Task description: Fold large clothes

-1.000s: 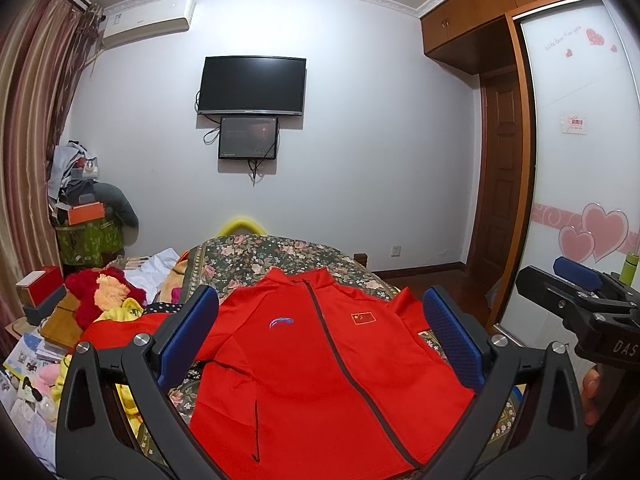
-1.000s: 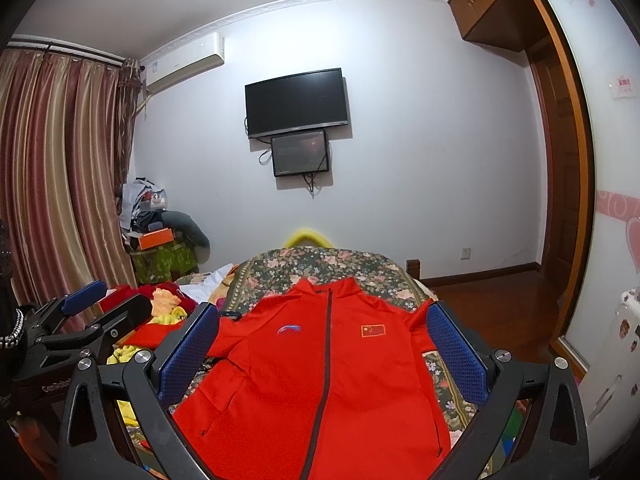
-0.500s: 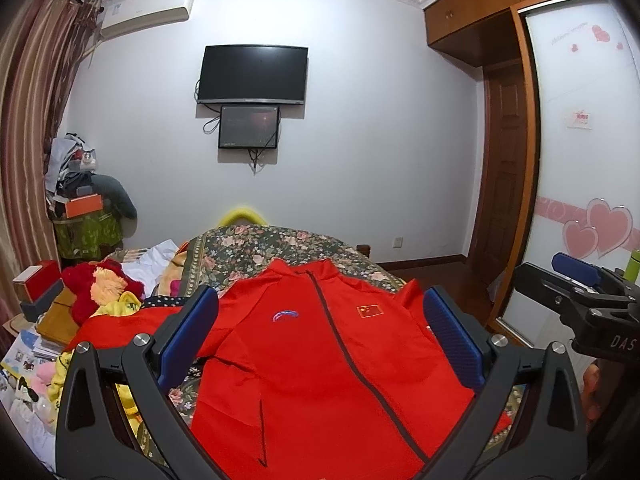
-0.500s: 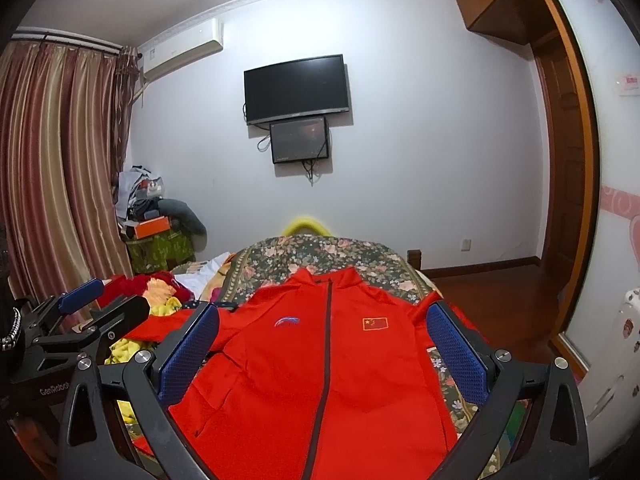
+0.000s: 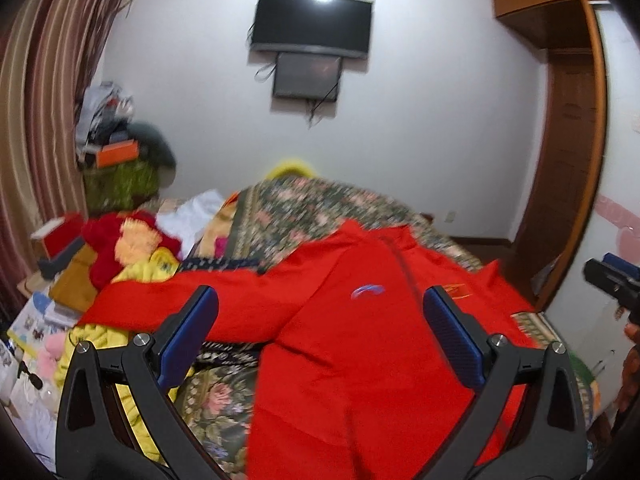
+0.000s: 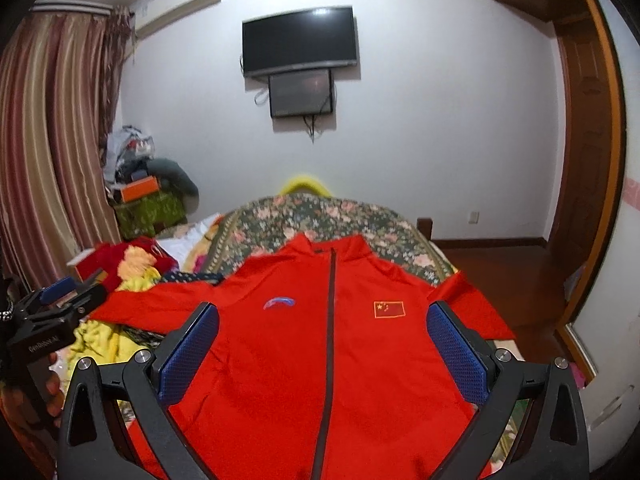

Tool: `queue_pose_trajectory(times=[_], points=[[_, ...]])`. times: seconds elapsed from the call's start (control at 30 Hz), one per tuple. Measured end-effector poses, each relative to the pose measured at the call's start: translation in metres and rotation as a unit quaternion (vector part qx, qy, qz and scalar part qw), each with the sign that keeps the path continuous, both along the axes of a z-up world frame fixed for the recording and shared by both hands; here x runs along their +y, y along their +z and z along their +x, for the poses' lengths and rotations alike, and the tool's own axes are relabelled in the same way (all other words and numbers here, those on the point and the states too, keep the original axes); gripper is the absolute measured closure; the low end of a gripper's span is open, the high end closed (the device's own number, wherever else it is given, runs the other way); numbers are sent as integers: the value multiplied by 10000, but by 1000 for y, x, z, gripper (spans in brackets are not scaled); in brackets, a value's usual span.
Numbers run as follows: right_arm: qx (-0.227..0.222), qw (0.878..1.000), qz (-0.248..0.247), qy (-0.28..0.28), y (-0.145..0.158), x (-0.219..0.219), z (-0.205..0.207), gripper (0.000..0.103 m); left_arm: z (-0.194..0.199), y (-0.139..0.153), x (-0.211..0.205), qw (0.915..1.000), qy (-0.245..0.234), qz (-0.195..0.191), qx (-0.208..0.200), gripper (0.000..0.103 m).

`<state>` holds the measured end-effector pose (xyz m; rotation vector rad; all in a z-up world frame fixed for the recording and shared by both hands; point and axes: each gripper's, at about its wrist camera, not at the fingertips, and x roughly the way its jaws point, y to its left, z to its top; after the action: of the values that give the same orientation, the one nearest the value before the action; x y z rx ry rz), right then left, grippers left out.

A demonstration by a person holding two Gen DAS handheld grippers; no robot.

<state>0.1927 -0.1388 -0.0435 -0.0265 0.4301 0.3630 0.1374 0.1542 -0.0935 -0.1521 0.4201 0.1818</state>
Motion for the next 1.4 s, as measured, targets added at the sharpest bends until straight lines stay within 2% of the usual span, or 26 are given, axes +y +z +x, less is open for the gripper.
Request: queue_pose_trajectory(times=[0.23, 0.33, 0.43, 0.53, 0.67, 0.8, 0.87, 0.97, 1.03, 1.1, 1.2, 1.23, 1.3, 1.4], points=[[443, 9978, -487, 54, -51, 39, 88, 0, 41, -63, 92, 9949, 298, -515, 812, 0], [653, 9952, -710, 148, -76, 50, 118, 0, 50, -92, 131, 9887, 264, -995, 1090, 0], [909, 9913, -931, 220, -102, 61, 140, 0, 56, -125, 175, 9770, 342, -1632, 1328, 0], [1103, 9882, -1028, 276, -123, 66, 154, 0, 55, -149, 210, 9645, 443, -2218, 1365, 0], [1246, 9855, -1111, 296, -141, 68, 153, 0, 55, -171, 246, 9536, 745, -2580, 1365, 0], [1353, 9845, -1073, 311, -151, 69, 154, 0, 57, -185, 281, 9412, 971, -3045, 1093, 0], [1387, 9843, -1044, 313, -153, 69, 154, 0, 61, -191, 298, 9351, 1102, -3212, 1011, 5], [1400, 9843, -1031, 302, -153, 68, 153, 0, 69, -200, 320, 9263, 1293, -3403, 969, 19], [1412, 9842, -1030, 295, -152, 68, 152, 0, 74, -202, 329, 9239, 1437, -3404, 991, 35], [1415, 9840, -1041, 292, -152, 68, 152, 0, 78, -202, 337, 9240, 1600, -3308, 1061, 45], [1398, 9839, -1076, 300, -149, 65, 150, 0, 85, -196, 344, 9284, 1900, -2942, 1242, 63], [1379, 9840, -1085, 302, -148, 64, 150, 0, 89, -190, 343, 9327, 2022, -2656, 1364, 70], [1343, 9844, -1100, 281, -144, 61, 149, 0, 95, -179, 338, 9385, 2211, -2145, 1558, 77], [1298, 9856, -1054, 261, -139, 54, 147, 0, 100, -148, 319, 9486, 2476, -1346, 1441, 79]])
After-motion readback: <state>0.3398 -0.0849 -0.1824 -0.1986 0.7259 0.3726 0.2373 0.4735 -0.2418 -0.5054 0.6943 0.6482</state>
